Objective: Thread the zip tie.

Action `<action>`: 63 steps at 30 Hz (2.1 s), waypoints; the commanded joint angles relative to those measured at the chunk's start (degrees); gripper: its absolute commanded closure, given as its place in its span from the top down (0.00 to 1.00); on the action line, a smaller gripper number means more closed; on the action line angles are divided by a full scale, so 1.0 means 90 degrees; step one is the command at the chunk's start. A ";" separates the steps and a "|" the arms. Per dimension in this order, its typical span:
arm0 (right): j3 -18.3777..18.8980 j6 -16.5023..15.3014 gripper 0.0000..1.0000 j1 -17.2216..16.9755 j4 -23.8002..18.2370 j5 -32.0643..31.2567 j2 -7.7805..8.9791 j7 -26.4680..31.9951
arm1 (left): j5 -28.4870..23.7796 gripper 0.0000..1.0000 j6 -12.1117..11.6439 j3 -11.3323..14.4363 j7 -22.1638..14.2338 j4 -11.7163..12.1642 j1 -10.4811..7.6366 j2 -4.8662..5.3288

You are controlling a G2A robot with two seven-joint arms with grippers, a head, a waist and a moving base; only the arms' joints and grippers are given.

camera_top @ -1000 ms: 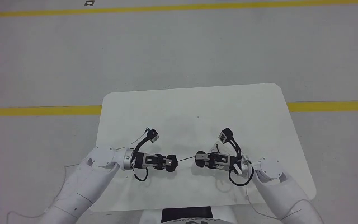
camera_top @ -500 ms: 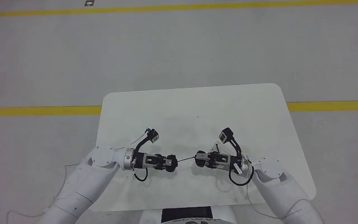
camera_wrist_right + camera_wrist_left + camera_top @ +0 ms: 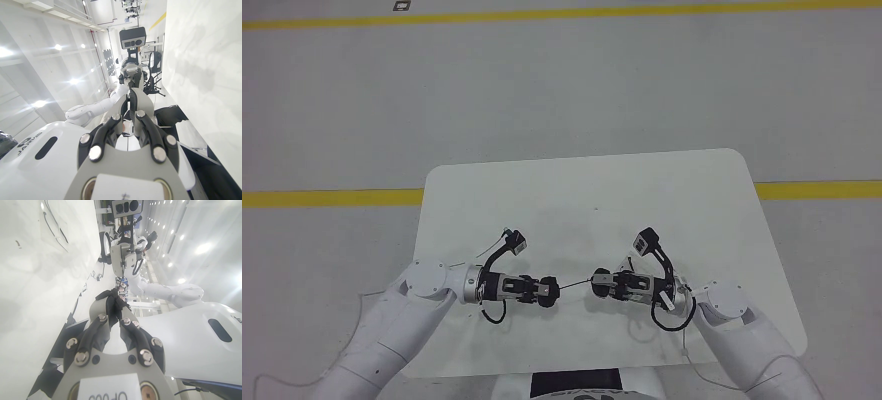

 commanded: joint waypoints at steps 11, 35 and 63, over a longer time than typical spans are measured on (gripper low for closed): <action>-0.0071 -0.0006 0.00 0.0043 0.0031 -0.0042 0.0021 -0.0102 | -0.0057 0.49 0.0000 0.0041 0.0061 0.0115 -0.0047 0.0014; -0.0091 -0.0135 0.00 0.0019 0.0058 0.0050 0.0043 -0.0495 | 0.0080 1.00 0.0000 -0.0054 0.0304 -0.0011 0.0033 0.0048; -0.0302 -0.0309 0.00 0.0088 0.0180 0.1107 -0.0035 -0.0350 | -0.0985 1.00 0.0000 -0.0186 0.0015 0.0243 0.0018 -0.0286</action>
